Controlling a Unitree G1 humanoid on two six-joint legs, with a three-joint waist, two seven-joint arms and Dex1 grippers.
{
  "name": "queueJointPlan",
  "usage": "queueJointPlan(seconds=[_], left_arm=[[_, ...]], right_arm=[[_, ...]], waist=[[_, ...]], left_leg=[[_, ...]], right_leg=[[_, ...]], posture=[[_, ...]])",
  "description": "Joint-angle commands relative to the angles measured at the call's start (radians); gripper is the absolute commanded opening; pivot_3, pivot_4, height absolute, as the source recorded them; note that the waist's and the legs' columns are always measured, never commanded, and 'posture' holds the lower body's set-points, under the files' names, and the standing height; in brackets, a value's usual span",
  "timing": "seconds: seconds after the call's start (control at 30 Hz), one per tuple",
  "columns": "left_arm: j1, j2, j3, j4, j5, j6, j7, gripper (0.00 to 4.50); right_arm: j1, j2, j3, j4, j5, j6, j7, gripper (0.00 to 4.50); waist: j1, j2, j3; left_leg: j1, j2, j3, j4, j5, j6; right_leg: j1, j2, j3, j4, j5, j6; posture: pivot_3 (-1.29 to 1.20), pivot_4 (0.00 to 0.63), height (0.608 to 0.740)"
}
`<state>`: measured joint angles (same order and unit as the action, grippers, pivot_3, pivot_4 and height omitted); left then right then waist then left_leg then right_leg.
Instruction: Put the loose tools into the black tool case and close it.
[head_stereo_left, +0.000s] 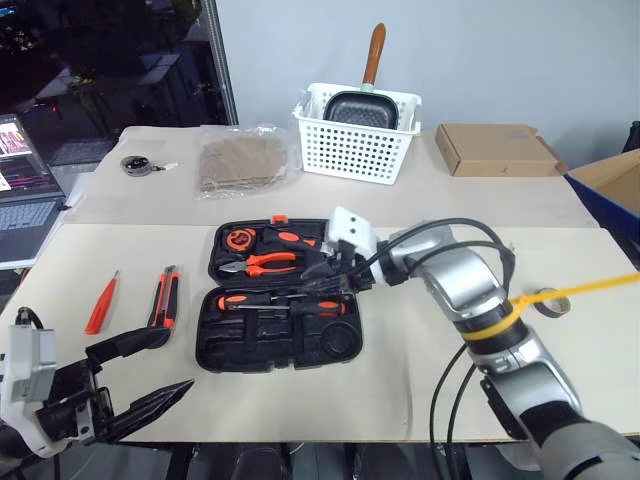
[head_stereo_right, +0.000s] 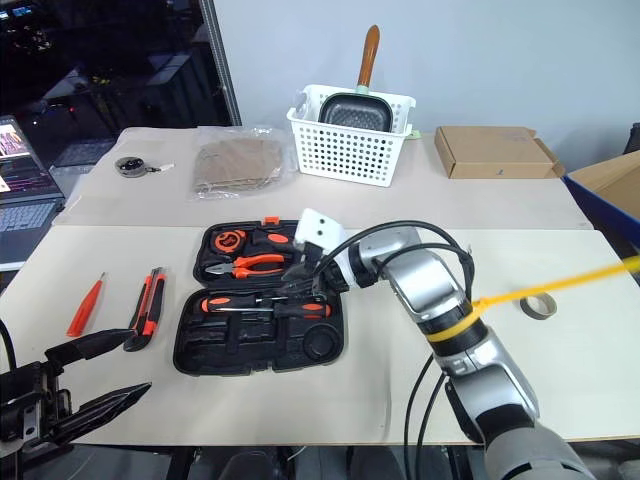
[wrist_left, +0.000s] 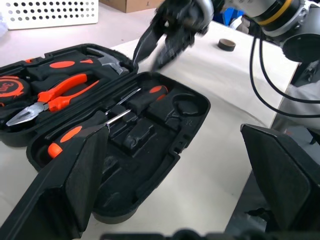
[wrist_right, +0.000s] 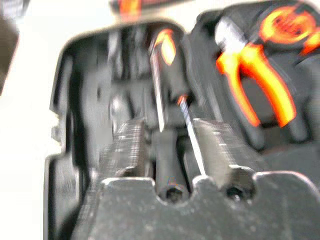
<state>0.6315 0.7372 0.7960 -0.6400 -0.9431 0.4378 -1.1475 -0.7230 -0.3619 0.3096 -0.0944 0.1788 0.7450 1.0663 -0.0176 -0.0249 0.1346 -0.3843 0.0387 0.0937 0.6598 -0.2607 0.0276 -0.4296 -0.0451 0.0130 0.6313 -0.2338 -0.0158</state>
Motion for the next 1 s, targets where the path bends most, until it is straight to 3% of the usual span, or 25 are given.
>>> queueJointPlan(seconds=[0.03, 0.3, 0.53, 1.0], left_arm=[[-0.007, -0.009, -0.003, 0.001, 0.007, -0.023, -0.008, 4.50], [-0.007, -0.012, -0.010, 0.024, 0.023, -0.031, -0.029, 4.50], [0.009, -0.031, -0.009, 0.058, 0.049, -0.062, -0.076, 4.50], [0.029, -0.066, -0.016, 0.112, 0.096, -0.130, -0.133, 4.50]], right_arm=[[0.111, 0.044, -0.029, -0.060, -0.018, -0.056, -0.148, 0.04], [0.202, 0.119, 0.052, 0.001, -0.123, -0.203, -0.322, 0.01], [0.221, 0.015, 0.214, 0.069, -0.239, -0.339, -0.238, 0.01], [0.137, -0.040, 0.329, 0.320, -0.459, -0.766, -0.241, 0.01]], waist=[[0.000, 0.000, 0.000], [-0.009, 0.000, 0.000], [-0.011, -0.001, -0.001], [-0.007, -0.007, -0.008]], left_leg=[[0.000, 0.000, 0.000, 0.000, 0.000, 0.000], [0.002, -0.001, 0.002, 0.001, 0.001, -0.001], [0.004, 0.000, 0.002, 0.000, 0.000, 0.000], [0.017, 0.001, 0.003, 0.000, 0.000, 0.000]], right_leg=[[0.000, 0.000, 0.000, 0.000, 0.000, 0.000], [0.000, 0.002, 0.002, 0.001, 0.000, 0.001], [0.003, 0.002, 0.001, 0.000, -0.001, 0.001], [0.009, 0.001, 0.002, 0.000, -0.006, -0.005]], posture=[[0.00, 0.150, 0.740], [0.00, 0.150, 0.740], [0.00, 0.150, 0.740], [0.00, 0.150, 0.740]])
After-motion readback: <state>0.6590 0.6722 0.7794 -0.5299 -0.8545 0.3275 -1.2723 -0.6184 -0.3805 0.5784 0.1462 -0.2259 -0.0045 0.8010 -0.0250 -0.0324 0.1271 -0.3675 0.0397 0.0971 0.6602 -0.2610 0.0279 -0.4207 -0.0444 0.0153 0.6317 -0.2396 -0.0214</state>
